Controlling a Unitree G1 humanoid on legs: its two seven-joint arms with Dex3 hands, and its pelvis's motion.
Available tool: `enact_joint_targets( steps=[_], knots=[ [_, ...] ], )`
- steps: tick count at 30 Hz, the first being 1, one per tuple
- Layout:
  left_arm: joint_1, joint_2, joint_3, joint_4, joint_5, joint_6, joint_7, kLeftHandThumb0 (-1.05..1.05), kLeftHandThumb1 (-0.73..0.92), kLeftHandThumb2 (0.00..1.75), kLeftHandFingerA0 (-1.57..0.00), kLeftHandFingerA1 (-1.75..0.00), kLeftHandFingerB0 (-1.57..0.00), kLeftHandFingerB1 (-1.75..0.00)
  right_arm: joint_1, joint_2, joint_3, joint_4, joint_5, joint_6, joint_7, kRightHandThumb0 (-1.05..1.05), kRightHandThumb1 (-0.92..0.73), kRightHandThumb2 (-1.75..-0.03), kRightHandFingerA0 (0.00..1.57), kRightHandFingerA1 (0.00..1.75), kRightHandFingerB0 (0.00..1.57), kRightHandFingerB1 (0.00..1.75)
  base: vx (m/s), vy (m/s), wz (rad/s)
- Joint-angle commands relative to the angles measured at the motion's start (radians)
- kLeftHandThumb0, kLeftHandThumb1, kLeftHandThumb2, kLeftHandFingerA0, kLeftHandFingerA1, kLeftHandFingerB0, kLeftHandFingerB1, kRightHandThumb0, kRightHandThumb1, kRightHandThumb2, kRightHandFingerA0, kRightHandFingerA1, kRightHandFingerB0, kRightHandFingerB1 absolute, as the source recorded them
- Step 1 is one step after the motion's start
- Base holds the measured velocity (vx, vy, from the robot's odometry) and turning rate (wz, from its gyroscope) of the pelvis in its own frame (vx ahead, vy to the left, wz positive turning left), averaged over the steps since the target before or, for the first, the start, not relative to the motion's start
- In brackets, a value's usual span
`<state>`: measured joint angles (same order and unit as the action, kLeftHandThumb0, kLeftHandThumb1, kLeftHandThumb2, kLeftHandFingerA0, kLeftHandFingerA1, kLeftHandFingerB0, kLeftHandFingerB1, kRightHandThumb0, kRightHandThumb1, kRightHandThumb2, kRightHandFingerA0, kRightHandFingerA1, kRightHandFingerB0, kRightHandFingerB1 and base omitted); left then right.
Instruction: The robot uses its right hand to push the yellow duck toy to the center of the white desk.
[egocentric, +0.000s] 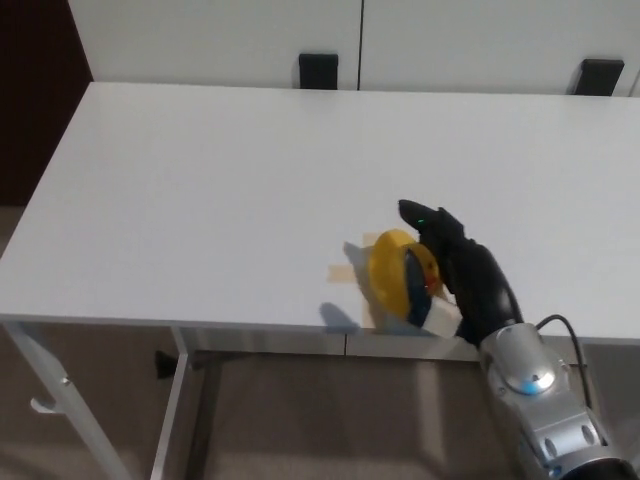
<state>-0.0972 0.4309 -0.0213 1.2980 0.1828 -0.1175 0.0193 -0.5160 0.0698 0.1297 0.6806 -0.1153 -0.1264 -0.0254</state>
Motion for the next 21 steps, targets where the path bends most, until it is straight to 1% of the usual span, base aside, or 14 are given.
enact_joint_targets(
  steps=[1,2,3,4,6,8,9,10,11,14,15,18,19,21],
  knots=[
    [0.005,0.006,0.005,0.001,0.001,-0.035,-0.001,0.29,-0.48,1.56,-1.49,-0.88,-1.56,-0.81,-0.007,0.005,-0.002,-0.016,-0.003,0.014,0.002,-0.87,-0.74,-1.20,0.00,0.31,0.09,0.32,0.00,0.000,0.00],
    [0.003,0.005,0.005,0.001,0.002,-0.033,0.002,0.31,-0.50,1.63,-1.45,-0.90,-1.52,-0.84,-0.007,0.007,0.000,-0.019,-0.004,0.018,0.000,-0.95,-0.92,-0.76,0.00,0.36,0.08,0.31,0.00,0.000,0.00],
    [0.002,0.005,0.005,0.001,0.002,-0.031,0.005,0.31,-0.50,1.63,-1.45,-0.90,-1.52,-0.84,-0.008,0.009,0.001,-0.022,-0.006,0.020,-0.001,-0.95,-0.92,-0.76,0.00,0.36,0.08,0.31,0.00,0.000,0.00],
    [0.001,0.005,0.001,-0.001,0.006,-0.028,0.008,0.27,-0.50,1.61,-1.49,-0.90,-1.55,-0.81,-0.012,0.013,0.005,-0.017,-0.013,0.013,-0.010,-0.94,-0.81,-1.23,0.01,0.19,0.05,0.23,0.00,0.000,0.00],
    [-0.001,0.005,-0.003,-0.002,0.010,-0.026,0.011,0.27,-0.50,1.61,-1.49,-0.90,-1.55,-0.81,-0.016,0.019,0.010,-0.012,-0.021,0.003,-0.020,-0.94,-0.81,-1.23,0.01,0.19,0.05,0.23,0.00,0.000,0.00],
    [0.000,0.002,-0.002,0.003,0.010,-0.033,0.013,0.24,-0.53,1.63,-1.45,-0.89,-1.54,-0.82,-0.021,0.027,0.009,-0.023,-0.016,0.021,-0.015,-0.84,-0.75,-1.21,0.00,0.22,0.01,0.23,0.00,0.000,0.00],
    [-0.002,0.001,-0.004,0.004,0.012,-0.033,0.013,0.31,-0.52,1.59,-1.41,-0.88,-1.54,-0.79,-0.021,0.029,0.014,-0.030,-0.020,0.025,-0.015,-0.91,-0.84,-1.23,0.02,0.18,0.10,0.21,0.00,0.000,0.00],
    [-0.003,0.001,-0.006,0.006,0.014,-0.032,0.012,0.31,-0.52,1.59,-1.41,-0.88,-1.54,-0.79,-0.020,0.030,0.018,-0.035,-0.023,0.026,-0.016,-0.91,-0.84,-1.23,0.02,0.18,0.10,0.21,0.00,0.000,0.00],
    [-0.003,-0.001,-0.003,0.006,0.011,-0.031,0.011,0.07,-0.15,0.88,-1.34,-1.20,-1.32,-1.18,-0.017,0.029,0.022,-0.040,-0.028,0.028,-0.017,-0.94,-0.86,-1.24,0.00,0.16,0.11,0.20,0.00,0.000,0.00],
    [-0.001,-0.001,0.000,0.008,0.007,-0.035,0.007,0.07,-0.16,0.88,-1.35,-1.20,-1.33,-1.18,-0.015,0.028,0.024,-0.044,-0.030,0.035,-0.015,-0.92,-0.84,-1.24,0.02,0.17,0.11,0.20,0.00,0.000,0.00],
    [-0.002,-0.001,0.000,0.008,0.006,-0.033,0.007,0.32,-0.48,1.62,-1.48,-0.89,-1.55,-0.82,-0.017,0.027,0.020,-0.043,-0.027,0.042,-0.015,-0.99,-0.87,-1.25,0.00,0.10,0.09,0.12,0.00,0.000,0.00],
    [-0.003,-0.001,0.001,0.008,0.005,-0.028,0.006,0.32,-0.48,1.62,-1.48,-0.89,-1.55,-0.82,-0.020,0.025,0.013,-0.042,-0.024,0.052,-0.014,-0.99,-0.87,-1.25,0.00,0.10,0.09,0.12,0.00,0.000,0.00],
    [-0.003,-0.001,0.001,0.008,0.005,-0.028,0.006,0.31,-0.50,1.71,-1.45,-0.91,-1.52,-0.86,-0.021,0.022,0.007,-0.041,-0.026,0.053,-0.023,-1.05,-0.88,-1.25,0.00,0.11,0.13,0.04,0.00,0.000,0.00],
    [-0.003,-0.001,0.001,0.007,0.005,-0.029,0.006,0.31,-0.50,1.71,-1.45,-0.91,-1.52,-0.86,-0.024,0.019,0.000,-0.040,-0.028,0.054,-0.033,-1.05,-0.88,-1.25,0.00,0.11,0.13,0.04,0.00,0.000,0.00]
  ],
)
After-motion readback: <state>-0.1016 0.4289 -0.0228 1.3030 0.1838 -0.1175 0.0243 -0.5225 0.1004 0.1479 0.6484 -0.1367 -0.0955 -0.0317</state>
